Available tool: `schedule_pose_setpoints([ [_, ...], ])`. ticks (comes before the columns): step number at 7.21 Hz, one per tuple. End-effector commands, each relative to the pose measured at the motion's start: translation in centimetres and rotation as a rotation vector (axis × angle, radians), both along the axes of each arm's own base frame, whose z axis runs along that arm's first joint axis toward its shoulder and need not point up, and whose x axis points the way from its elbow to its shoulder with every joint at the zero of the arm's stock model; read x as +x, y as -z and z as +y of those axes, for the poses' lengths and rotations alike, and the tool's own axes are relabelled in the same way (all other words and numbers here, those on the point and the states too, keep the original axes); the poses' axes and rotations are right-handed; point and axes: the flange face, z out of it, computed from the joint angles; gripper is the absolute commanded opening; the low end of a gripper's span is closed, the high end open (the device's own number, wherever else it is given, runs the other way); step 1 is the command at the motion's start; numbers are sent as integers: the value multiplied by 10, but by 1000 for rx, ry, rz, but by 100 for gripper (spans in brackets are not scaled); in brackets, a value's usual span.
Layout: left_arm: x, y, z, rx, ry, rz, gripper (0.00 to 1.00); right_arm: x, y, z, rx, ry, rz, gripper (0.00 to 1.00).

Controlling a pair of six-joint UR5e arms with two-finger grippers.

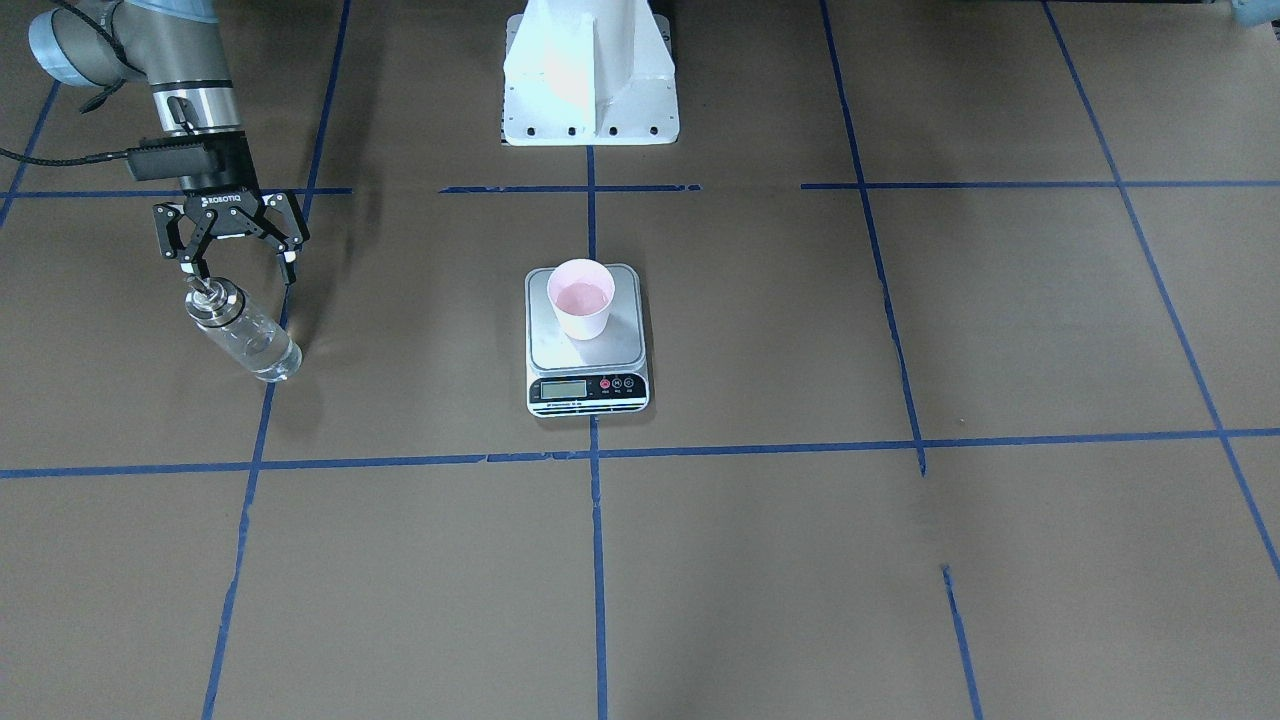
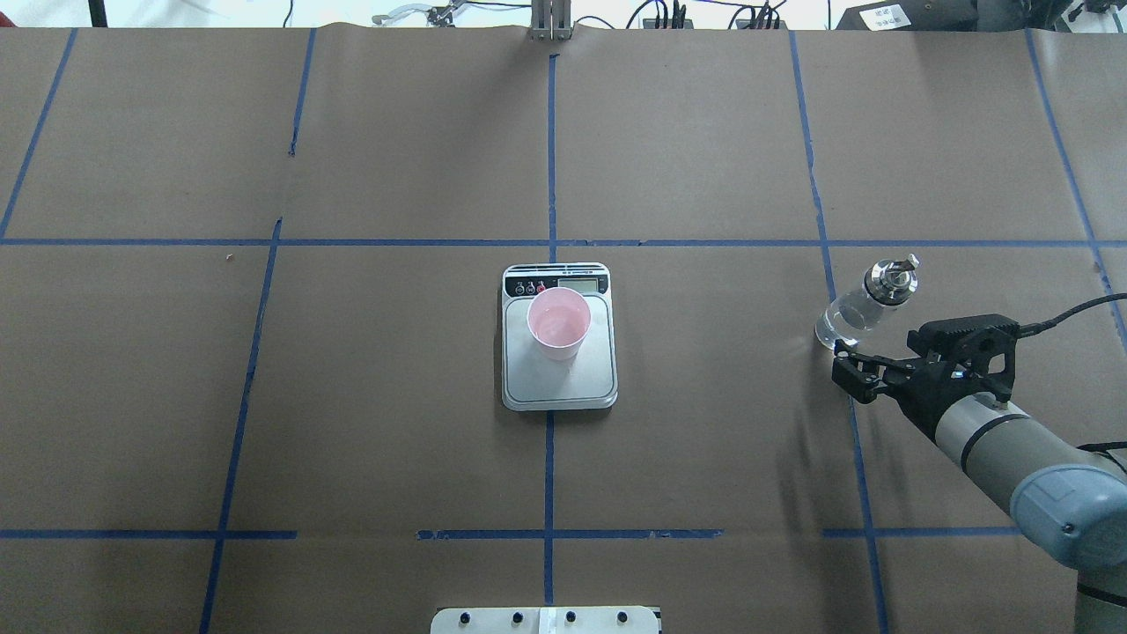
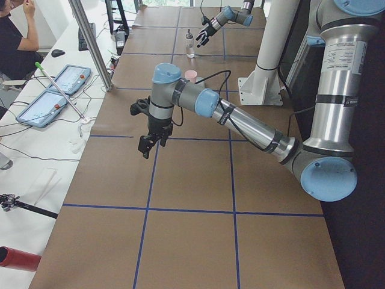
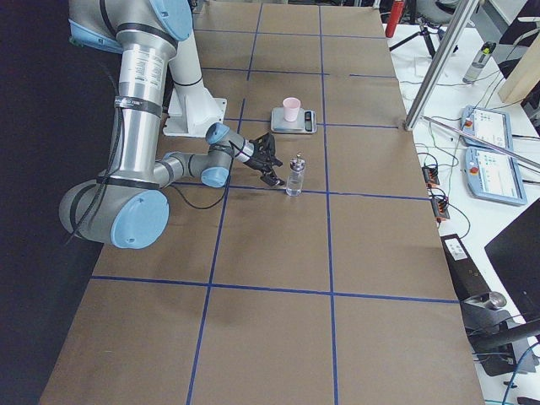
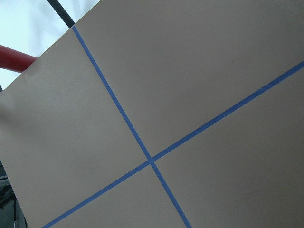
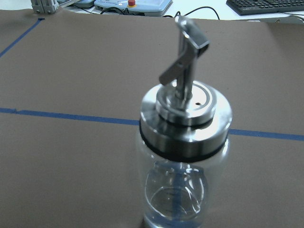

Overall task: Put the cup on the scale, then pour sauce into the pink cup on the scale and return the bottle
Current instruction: 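Move the right gripper to the glass sauce bottle and grasp it, then lift the sauce bottle with the right gripper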

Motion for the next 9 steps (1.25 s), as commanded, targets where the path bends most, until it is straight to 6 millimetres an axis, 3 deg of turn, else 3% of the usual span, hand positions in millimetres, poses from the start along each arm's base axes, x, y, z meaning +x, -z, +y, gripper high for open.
schedule_pose_setpoints([
  [1, 0, 1, -1, 2, 1, 0, 100, -3, -3, -2, 18, 12, 29, 100],
  [3, 0, 4, -2, 8, 1, 1, 100, 1, -5, -7, 23, 3, 41, 100],
  [5, -1, 6, -2, 13, 2, 2, 100, 3, -20, -13, 17, -18, 70, 100],
  [7, -2, 9, -4, 17, 10, 3, 100, -26, -2, -31, 59, -43, 51, 100],
  [9, -2, 10, -4, 17, 12, 4, 100, -26, -13, -37, 56, -56, 74, 100],
])
